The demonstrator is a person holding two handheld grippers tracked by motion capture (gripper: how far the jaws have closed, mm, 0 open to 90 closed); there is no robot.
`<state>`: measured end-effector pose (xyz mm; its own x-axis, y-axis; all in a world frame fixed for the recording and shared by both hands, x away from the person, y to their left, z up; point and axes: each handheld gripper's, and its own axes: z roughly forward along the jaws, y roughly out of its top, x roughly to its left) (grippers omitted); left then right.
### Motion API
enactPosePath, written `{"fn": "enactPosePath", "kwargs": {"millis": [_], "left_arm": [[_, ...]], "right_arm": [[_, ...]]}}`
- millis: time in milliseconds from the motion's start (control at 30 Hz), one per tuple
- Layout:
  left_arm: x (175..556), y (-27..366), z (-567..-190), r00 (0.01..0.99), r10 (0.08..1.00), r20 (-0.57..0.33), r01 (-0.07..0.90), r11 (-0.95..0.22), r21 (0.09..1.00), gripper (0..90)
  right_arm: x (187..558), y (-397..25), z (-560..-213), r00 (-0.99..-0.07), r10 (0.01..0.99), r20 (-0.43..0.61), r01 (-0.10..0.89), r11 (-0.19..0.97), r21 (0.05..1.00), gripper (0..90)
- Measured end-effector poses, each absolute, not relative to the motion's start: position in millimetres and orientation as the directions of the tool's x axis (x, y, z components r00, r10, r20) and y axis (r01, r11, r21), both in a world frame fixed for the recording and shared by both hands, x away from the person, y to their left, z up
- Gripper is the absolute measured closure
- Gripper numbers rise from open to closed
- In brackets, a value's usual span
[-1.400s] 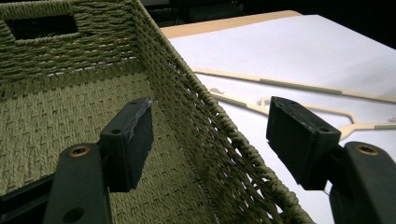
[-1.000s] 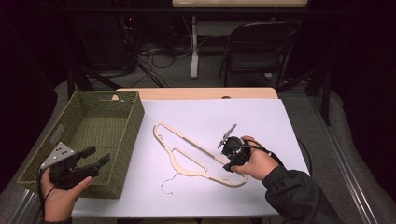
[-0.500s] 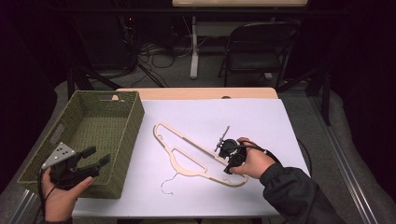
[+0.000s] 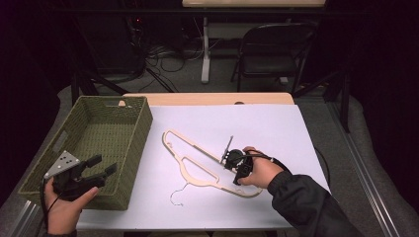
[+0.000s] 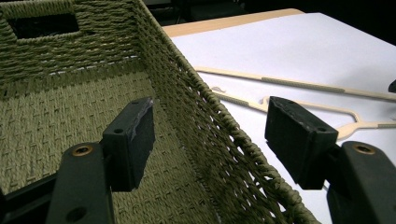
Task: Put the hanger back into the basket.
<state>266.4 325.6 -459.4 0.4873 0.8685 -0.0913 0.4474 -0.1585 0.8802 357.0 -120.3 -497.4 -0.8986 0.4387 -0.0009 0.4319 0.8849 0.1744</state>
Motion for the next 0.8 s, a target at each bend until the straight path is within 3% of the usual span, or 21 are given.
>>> {"fn": "enactPosePath", "kwargs": {"millis": [800], "left_arm": [[267,326,-461,0.488,0.868,-0.096,0.453,-0.158,0.878,33.4]], "right_arm": [[350,-87,-518,-0.919,0.392,0.029,0.390,0.901,0.190,76.5]]}}
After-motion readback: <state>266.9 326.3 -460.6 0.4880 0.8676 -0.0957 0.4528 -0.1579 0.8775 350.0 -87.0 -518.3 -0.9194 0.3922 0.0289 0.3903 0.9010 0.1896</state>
